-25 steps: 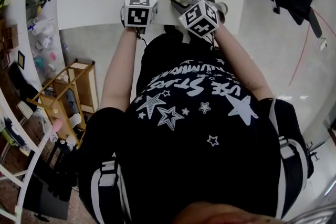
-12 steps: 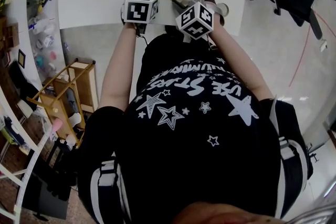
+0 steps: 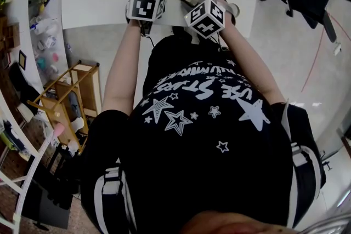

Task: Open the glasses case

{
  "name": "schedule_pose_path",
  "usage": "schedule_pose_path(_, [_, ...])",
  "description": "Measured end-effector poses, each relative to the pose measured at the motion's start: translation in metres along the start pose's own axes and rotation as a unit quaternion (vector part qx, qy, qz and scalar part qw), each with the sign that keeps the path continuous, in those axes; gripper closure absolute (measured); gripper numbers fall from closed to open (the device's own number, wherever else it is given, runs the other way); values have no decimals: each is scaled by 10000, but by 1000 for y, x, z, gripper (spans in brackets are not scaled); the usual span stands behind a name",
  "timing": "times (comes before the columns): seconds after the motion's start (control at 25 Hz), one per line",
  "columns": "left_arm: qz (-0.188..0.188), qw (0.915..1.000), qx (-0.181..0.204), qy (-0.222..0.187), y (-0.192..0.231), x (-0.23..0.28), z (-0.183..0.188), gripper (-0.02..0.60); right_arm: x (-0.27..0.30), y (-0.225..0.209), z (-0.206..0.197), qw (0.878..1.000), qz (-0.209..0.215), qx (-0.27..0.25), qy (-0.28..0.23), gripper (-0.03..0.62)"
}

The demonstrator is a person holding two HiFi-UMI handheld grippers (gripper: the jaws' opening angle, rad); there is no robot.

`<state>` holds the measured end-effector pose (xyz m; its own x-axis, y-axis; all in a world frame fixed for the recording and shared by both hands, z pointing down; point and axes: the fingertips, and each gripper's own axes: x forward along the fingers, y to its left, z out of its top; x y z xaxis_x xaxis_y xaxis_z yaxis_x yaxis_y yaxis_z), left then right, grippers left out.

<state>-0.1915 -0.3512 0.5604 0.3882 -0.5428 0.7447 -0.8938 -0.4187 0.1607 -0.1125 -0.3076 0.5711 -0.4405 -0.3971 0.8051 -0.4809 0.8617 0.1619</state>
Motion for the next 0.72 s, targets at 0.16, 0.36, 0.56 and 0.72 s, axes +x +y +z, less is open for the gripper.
schedule_pose_path(0.16, [-58, 10000, 28, 70, -1, 1, -1, 571, -1, -1, -1, 9999, 111, 98, 58, 306])
schedule_pose_path(0.36, [-113, 9998, 56, 130, -1, 1, -1, 571, -2, -4, 1, 9982, 399, 447, 52, 307])
schedule_pose_path(0.56, [-109, 9999, -1, 12, 0, 3, -3, 571, -3, -4, 2, 9973, 544, 495, -8, 306])
schedule_pose_path(0.72, [-171, 9998, -93, -57, 2, 4, -4, 569, -5, -2, 2, 9955, 742, 575, -149, 304])
